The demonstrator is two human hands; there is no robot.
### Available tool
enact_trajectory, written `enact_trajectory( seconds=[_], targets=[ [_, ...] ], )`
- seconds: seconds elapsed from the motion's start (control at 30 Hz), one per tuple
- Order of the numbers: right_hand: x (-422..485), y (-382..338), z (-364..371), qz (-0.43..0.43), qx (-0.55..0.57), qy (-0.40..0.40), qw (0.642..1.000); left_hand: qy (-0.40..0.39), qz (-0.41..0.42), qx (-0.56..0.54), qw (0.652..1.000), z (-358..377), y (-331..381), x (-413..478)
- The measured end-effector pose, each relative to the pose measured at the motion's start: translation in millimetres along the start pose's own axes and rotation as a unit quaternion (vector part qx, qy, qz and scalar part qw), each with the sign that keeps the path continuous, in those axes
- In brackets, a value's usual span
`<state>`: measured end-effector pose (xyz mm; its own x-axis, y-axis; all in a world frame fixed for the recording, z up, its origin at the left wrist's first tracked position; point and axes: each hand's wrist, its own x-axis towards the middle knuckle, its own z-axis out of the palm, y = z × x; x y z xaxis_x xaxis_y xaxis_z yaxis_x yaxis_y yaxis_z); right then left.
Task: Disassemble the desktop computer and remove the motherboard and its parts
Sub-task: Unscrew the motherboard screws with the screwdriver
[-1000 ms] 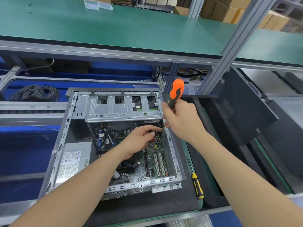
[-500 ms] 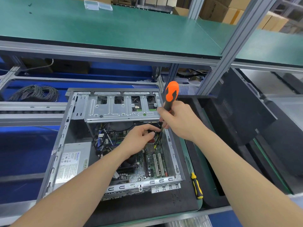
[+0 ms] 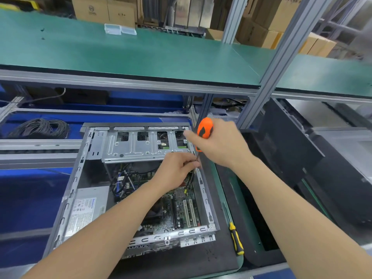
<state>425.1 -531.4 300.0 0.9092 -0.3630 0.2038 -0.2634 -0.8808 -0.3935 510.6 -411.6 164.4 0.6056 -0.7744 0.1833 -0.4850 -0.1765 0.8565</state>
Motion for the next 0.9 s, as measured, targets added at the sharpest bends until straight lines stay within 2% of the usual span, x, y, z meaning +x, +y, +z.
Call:
enact_trajectory(
  seconds=[0.07,0.17,0.23,0.33,0.53,0.7,0.8,0.9],
  targets=[
    [7.0,-10.6,-12.3,0.017,-0.088,0.057,0.994,0.0,-0.007,0.011,1.0,1.6,0.9,3.0],
    [17.0,-23.0,-23.6,0.014,-0.167,0.061,0.984,-0.001,-0.013,0.025,1.0,-0.2,1.5,7.2],
    [23.7,-26.9,-24.7,0.018,-0.187,0.021,0.982,-0.006,-0.001,0.034,0.999,-3.6,4.8,10.1],
    [37.6,-26.7,-32.2,0.015,-0.164,-0.09,0.982,-0.024,-0.01,0.034,0.999,-12.2,7.5,15.2],
    [45.7,-32.1,-59.9,-0.123,-0.205,-0.251,0.938,-0.021,-0.012,-0.053,0.998,-31.6,12.0,25.1],
    [44.7,-40.5,-56.5,-0.196,-0.293,-0.271,0.896,-0.071,0.048,-0.108,0.99,-42.2,33.1,25.6],
    [44.2,-39.5,-51.9,-0.218,-0.302,-0.267,0.889,-0.073,0.043,-0.113,0.99,-42.2,40.1,26.8],
    [40.9,-36.2,-60.1,-0.186,-0.252,-0.316,0.896,-0.074,0.04,-0.087,0.993,-41.5,39.3,26.2]
  ],
)
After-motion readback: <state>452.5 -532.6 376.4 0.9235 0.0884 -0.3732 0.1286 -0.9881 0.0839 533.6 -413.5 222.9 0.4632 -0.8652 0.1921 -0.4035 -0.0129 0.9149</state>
